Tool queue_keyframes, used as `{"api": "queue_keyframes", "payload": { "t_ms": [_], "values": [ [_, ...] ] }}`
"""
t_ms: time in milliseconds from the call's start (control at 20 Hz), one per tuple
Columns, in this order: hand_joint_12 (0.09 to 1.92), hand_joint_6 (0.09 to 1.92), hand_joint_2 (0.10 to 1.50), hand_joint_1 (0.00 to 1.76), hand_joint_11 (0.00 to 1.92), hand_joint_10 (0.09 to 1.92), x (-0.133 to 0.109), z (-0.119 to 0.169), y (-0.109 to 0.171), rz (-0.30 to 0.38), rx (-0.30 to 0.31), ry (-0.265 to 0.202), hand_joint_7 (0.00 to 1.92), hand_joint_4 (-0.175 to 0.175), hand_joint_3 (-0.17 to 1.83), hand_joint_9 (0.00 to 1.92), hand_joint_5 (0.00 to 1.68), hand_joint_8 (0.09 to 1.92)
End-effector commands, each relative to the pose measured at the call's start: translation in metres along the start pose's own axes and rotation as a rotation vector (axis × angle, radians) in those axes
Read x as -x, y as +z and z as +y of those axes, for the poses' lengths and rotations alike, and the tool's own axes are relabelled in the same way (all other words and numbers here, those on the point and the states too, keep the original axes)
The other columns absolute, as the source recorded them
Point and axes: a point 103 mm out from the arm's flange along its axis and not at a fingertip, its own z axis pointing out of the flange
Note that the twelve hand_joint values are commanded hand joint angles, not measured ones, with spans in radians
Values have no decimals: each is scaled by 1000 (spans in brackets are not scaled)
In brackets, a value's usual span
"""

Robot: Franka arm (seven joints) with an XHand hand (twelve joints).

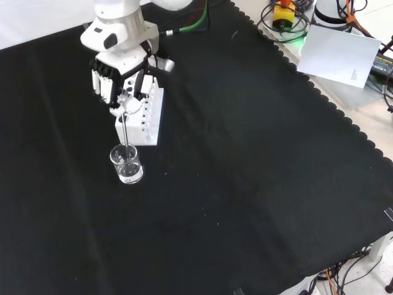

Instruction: Stir in the beaker to the left of the white test tube rack with the glass rod.

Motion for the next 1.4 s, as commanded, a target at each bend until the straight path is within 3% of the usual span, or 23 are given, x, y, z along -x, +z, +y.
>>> {"api": "queue_keyframes", "payload": {
  "t_ms": [50, 350, 600, 900, 1400],
  "values": [
    [952, 668, 760, 1303, 1211, 726, -5, 16, 16, 6, -21, -16, 1191, -175, 587, 1646, 1094, 1074],
    [951, 669, 762, 1303, 1212, 727, 19, 5, 12, 8, -24, 25, 1190, -175, 584, 1645, 1093, 1074],
    [950, 669, 763, 1302, 1212, 728, 25, -9, 2, -2, -10, 41, 1189, -175, 582, 1645, 1092, 1075],
    [949, 667, 764, 1303, 1213, 728, 16, -22, -12, -22, 0, 35, 1188, -175, 581, 1645, 1093, 1077],
    [948, 664, 765, 1302, 1215, 729, -7, -19, -10, -22, 18, 10, 1187, -175, 578, 1645, 1094, 1079]
  ]
}}
